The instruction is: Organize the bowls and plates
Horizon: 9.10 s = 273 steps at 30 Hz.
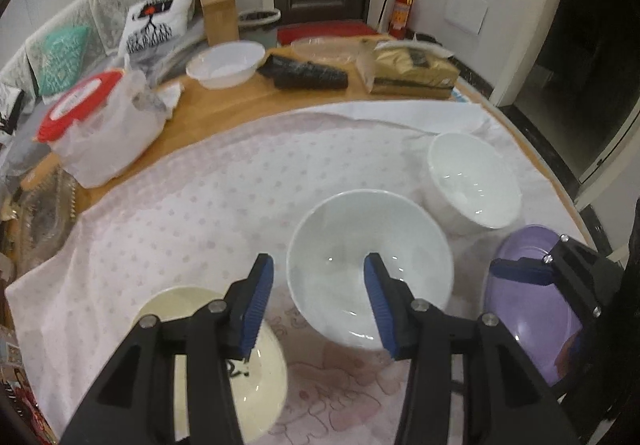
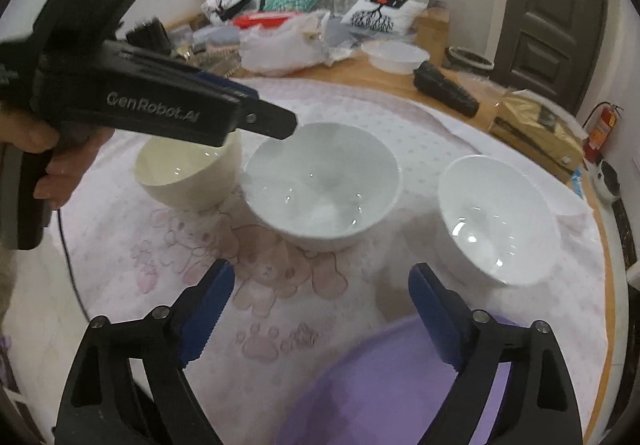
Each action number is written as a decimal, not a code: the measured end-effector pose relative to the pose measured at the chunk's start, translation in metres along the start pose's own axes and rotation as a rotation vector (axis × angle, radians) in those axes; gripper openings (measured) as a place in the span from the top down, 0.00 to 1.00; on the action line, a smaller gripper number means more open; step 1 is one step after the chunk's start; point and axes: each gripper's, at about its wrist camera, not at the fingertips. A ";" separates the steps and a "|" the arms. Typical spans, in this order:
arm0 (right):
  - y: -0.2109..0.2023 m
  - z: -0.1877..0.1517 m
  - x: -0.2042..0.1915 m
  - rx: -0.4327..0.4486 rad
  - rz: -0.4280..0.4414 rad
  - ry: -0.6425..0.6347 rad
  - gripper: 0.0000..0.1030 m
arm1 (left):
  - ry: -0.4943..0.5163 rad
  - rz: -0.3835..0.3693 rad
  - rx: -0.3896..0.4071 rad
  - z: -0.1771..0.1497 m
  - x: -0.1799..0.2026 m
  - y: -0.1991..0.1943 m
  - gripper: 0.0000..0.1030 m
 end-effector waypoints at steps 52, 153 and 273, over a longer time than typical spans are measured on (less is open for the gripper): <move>0.038 0.037 -0.002 -0.007 -0.017 0.007 0.16 | -0.038 -0.005 -0.033 0.009 -0.008 0.016 0.90; 0.050 0.081 -0.112 -0.027 0.109 -0.163 0.14 | -0.202 0.168 -0.043 -0.056 -0.124 -0.015 0.86; -0.010 0.051 0.004 0.038 0.044 -0.068 0.09 | -0.055 0.026 0.086 0.009 0.028 -0.049 0.90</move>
Point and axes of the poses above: each gripper's, at about its wrist camera, not at the fingertips, and y roughly the way its jaws point, x to its right, z to its top, and after that the axes turned 4 degrees about -y, right-handed
